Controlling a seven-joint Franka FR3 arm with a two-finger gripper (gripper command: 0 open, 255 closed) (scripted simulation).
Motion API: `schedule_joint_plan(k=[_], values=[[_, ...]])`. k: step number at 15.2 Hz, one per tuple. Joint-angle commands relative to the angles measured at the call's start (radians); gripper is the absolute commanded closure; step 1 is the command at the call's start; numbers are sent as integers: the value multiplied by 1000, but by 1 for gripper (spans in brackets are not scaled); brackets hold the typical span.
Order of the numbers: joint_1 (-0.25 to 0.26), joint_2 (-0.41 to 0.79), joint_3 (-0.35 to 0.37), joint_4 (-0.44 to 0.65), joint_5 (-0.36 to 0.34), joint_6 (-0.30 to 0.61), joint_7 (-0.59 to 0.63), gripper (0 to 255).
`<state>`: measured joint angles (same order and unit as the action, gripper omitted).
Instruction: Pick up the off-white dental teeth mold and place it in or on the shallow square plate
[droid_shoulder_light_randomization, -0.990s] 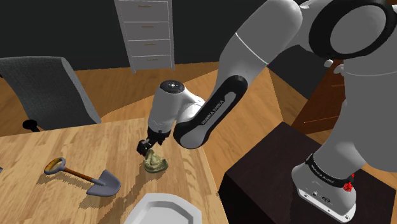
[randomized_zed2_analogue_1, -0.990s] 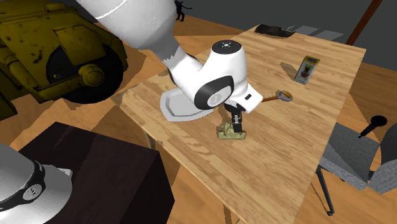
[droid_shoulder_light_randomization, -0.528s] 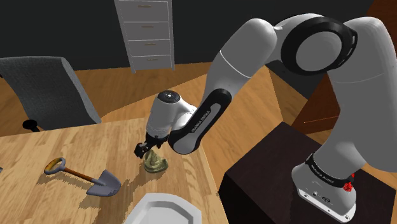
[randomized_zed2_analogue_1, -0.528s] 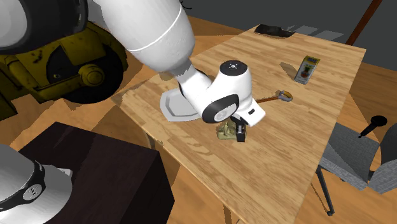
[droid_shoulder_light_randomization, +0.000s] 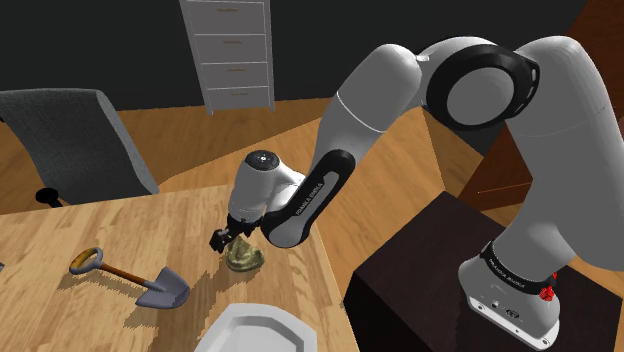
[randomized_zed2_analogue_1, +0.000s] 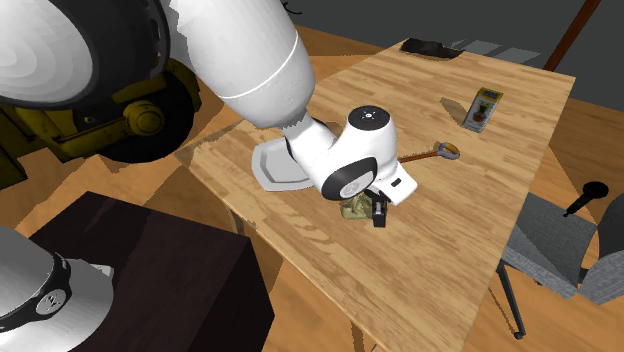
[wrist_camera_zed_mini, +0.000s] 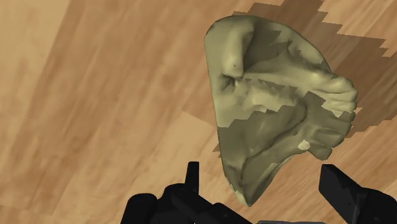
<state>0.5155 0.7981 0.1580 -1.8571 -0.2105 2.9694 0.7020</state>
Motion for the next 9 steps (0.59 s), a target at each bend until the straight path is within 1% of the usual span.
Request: schedule_joint_plan(k=[1, 3, 4, 9], values=[[0, 1, 0, 1, 0, 0, 0, 0], [0, 0, 0, 1, 0, 0, 0, 0], [0, 0, 0, 1, 0, 0, 0, 255], [0, 1, 0, 1, 0, 0, 0, 255]])
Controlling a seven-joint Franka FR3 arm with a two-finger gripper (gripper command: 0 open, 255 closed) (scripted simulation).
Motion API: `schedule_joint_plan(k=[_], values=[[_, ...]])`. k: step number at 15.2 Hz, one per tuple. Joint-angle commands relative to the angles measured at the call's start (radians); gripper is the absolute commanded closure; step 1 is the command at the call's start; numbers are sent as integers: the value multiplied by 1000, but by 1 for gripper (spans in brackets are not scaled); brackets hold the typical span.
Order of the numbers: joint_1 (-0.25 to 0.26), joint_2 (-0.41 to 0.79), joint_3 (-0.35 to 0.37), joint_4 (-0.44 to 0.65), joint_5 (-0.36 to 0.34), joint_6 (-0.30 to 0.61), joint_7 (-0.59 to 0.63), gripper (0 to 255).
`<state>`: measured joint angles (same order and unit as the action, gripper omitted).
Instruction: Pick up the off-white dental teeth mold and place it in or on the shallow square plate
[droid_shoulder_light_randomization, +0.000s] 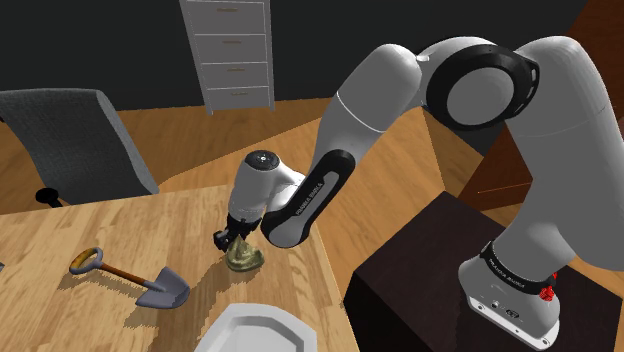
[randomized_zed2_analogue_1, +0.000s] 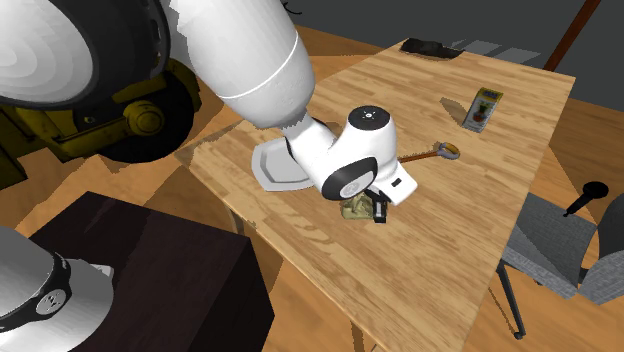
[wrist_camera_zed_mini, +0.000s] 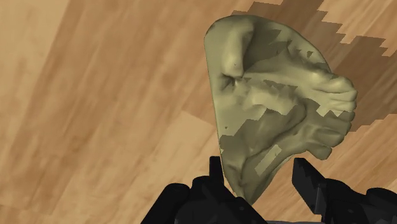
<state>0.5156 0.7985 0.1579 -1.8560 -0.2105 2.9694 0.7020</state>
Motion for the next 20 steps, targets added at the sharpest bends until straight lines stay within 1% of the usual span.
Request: schedule_joint_plan(k=[1, 4, 20], values=[[0, 0, 0, 0, 0, 0, 0, 255], [0, 0, 0, 0, 0, 0, 0, 255], [-47, -185, 59, -63, 30, -126, -20, 255]])
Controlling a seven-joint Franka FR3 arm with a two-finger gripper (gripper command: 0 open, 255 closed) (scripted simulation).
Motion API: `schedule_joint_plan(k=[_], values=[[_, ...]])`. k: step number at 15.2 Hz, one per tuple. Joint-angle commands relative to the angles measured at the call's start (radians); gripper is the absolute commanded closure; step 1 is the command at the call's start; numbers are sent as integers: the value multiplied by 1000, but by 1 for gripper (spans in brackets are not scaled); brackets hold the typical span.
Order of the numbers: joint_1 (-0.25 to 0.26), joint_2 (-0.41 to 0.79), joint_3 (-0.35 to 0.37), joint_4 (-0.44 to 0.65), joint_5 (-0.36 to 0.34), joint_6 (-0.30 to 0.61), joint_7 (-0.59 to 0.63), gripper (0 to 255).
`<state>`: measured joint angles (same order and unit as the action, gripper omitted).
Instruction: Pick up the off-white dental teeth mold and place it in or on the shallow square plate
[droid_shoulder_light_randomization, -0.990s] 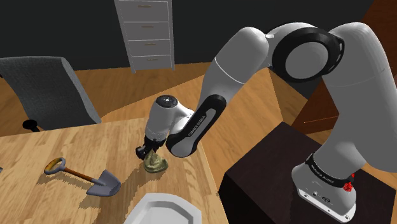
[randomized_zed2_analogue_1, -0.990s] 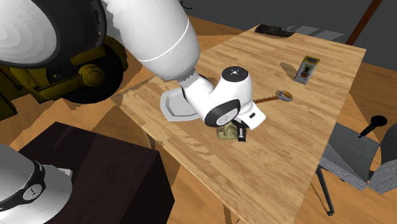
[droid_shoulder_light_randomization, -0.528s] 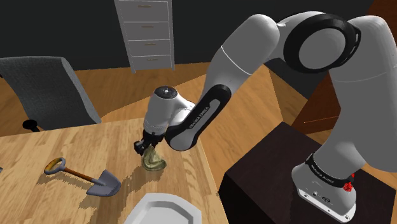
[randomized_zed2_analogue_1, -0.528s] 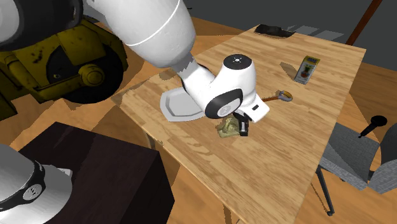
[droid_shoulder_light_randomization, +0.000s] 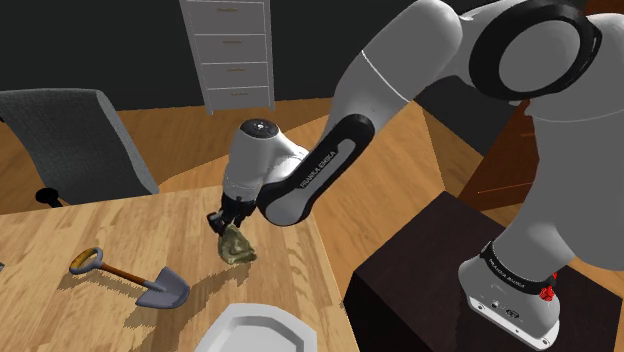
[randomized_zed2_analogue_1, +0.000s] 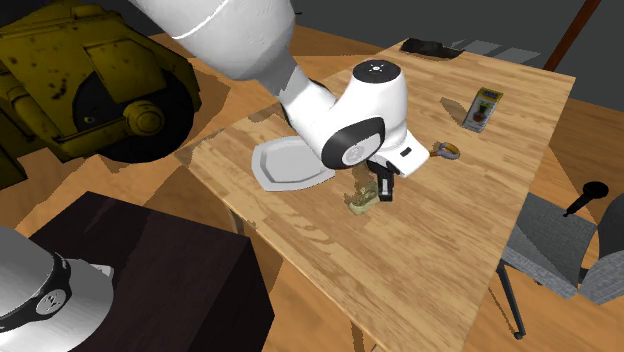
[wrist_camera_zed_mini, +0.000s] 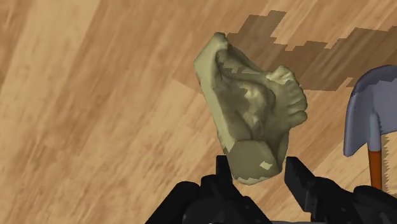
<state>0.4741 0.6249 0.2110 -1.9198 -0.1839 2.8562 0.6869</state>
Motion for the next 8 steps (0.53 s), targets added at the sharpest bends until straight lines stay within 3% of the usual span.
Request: schedule_joint_plan(k=[1, 3, 8], values=[[-9, -22, 9, -2, 6, -22, -6, 255], [-13, -35, 14, -4, 10, -33, -9, 255], [108, -104, -25, -115, -20, 18, 122, 255]])
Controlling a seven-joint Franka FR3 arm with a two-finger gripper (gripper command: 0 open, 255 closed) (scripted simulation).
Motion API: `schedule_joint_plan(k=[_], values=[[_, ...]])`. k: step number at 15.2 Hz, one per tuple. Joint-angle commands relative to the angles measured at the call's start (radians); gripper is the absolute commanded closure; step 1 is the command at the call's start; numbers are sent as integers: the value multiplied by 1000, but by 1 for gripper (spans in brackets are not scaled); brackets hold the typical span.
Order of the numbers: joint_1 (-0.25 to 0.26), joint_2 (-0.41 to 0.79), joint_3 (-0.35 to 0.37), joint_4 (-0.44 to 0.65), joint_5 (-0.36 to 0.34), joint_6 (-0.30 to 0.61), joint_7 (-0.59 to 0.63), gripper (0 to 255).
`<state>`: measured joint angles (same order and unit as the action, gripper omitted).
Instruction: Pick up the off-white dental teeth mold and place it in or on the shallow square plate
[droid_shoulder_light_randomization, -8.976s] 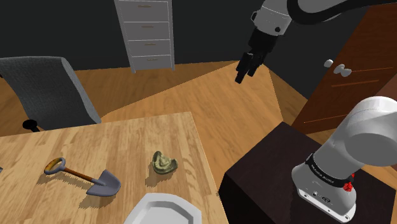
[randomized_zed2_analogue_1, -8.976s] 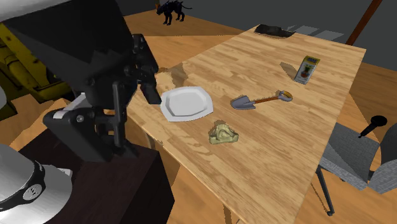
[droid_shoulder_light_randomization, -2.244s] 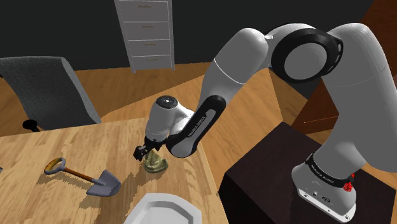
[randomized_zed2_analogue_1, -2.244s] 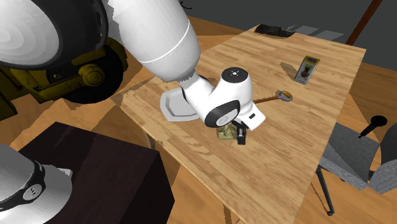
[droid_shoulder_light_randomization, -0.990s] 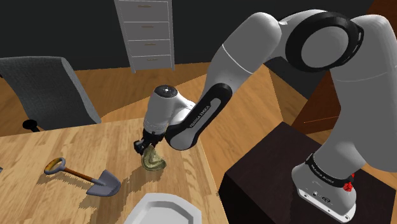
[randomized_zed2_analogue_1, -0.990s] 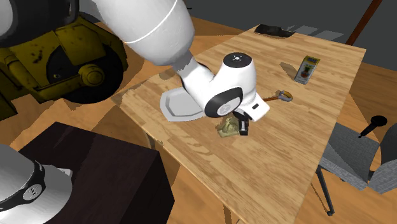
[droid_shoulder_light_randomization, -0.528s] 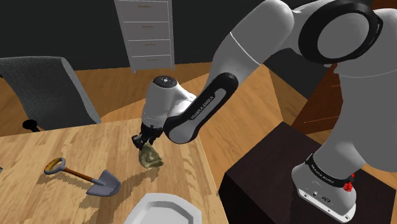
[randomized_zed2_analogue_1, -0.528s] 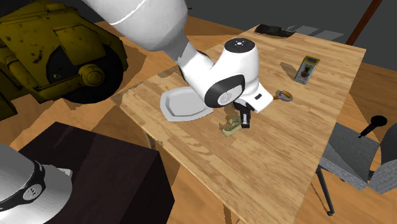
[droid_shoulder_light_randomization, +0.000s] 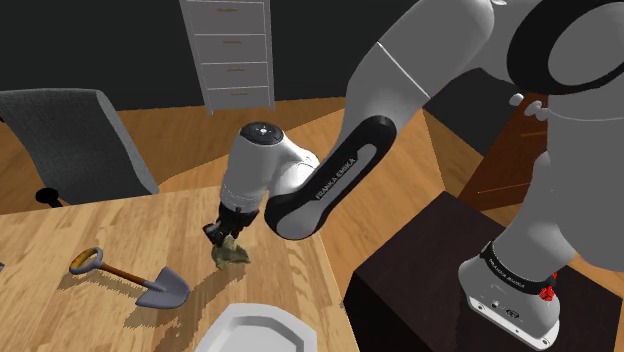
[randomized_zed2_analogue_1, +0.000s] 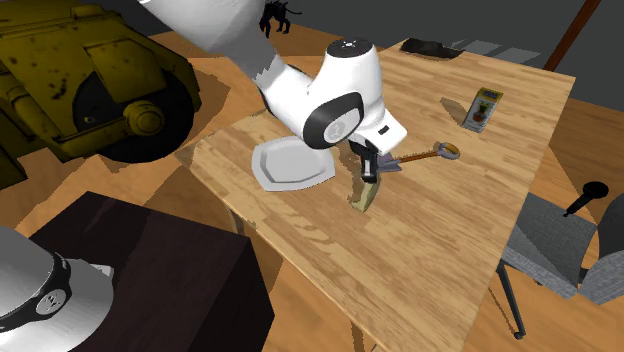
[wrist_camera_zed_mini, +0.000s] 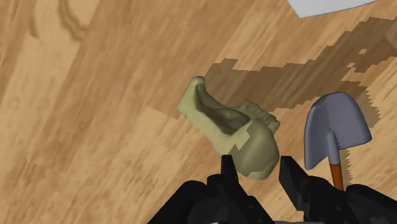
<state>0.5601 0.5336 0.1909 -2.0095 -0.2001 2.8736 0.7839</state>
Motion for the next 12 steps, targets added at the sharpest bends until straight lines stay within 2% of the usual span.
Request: schedule_joint_plan(k=[1, 6, 7, 8, 9, 10, 11, 12], values=[[49, -24, -15, -44, -11, 8, 53, 255], [196, -74, -69, -118, -53, 36, 202, 255], [162, -70, -55, -109, -43, 32, 167, 255], [162, -70, -55, -109, -43, 32, 167, 0], [622, -37, -499, -147, -210, 186, 764, 0], [314, -63, -221, -136, -87, 87, 219, 0], [308, -63, -217, -136, -95, 87, 224, 0], [774, -13, -660, -183, -272, 208, 750, 0]])
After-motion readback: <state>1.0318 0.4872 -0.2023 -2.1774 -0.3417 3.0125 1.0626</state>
